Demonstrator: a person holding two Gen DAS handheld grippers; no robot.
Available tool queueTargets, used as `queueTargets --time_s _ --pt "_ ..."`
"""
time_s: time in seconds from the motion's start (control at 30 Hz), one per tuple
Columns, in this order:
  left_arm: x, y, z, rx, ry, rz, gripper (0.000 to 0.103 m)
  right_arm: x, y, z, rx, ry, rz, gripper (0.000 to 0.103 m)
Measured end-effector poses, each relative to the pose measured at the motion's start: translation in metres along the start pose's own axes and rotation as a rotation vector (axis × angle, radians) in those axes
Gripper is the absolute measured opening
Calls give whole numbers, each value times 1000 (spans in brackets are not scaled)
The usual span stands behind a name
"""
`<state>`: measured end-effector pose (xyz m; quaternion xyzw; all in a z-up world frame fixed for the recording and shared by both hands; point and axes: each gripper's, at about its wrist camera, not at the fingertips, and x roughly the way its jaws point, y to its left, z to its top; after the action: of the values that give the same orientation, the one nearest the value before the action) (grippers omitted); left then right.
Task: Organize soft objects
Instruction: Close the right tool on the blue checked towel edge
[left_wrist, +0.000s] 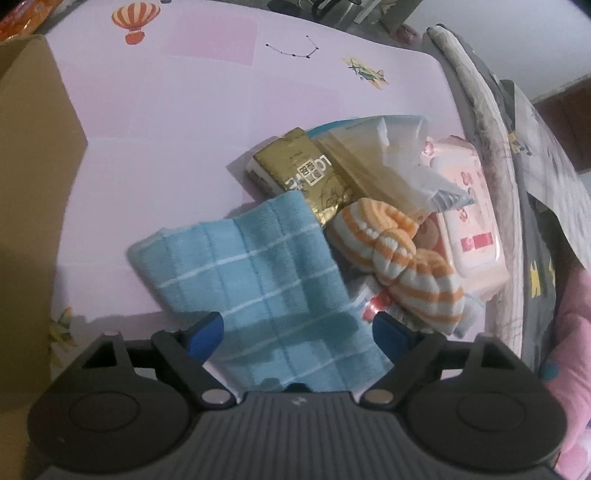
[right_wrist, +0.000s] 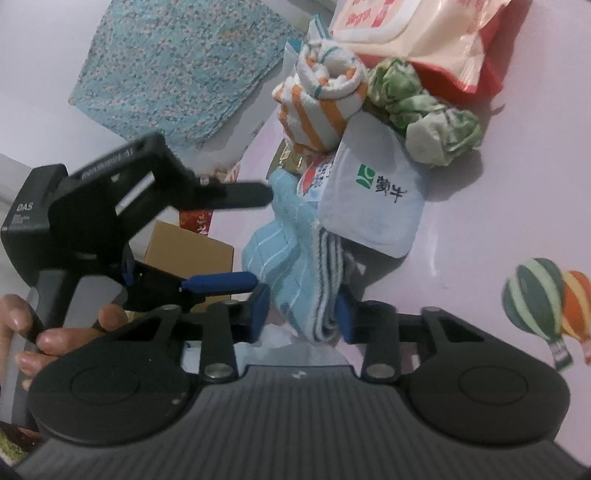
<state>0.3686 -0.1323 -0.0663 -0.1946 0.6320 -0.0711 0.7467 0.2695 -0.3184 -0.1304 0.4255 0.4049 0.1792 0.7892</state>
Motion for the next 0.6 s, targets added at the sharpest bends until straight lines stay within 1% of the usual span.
queueTargets --time_s 0.03,0.13,0.23,0.37,0.4,0.43,0.53,0.6 --pt "1 -1 1 -7 0 3 90 4 -2 1 5 15 17 18" --pt "5 -5 3 -12 1 16 94 10 2 3 -29 41 50 12" --pt "9 -8 4 -15 13 33 95 16 10 3 -100 84 86 12" --pt "14 -10 7 -25 18 61 95 22 30 -3 -249 131 90 12" --pt "16 -11 6 -23 20 76 94 23 34 -6 -273 135 93 12" --pt "18 -12 6 -20 21 88 95 24 37 -8 -298 140 97 12" --pt "17 -13 3 -5 9 84 93 29 41 -8 -330 145 93 12" --pt "15 -13 2 18 -2 85 88 30 39 -8 -326 144 91 12"
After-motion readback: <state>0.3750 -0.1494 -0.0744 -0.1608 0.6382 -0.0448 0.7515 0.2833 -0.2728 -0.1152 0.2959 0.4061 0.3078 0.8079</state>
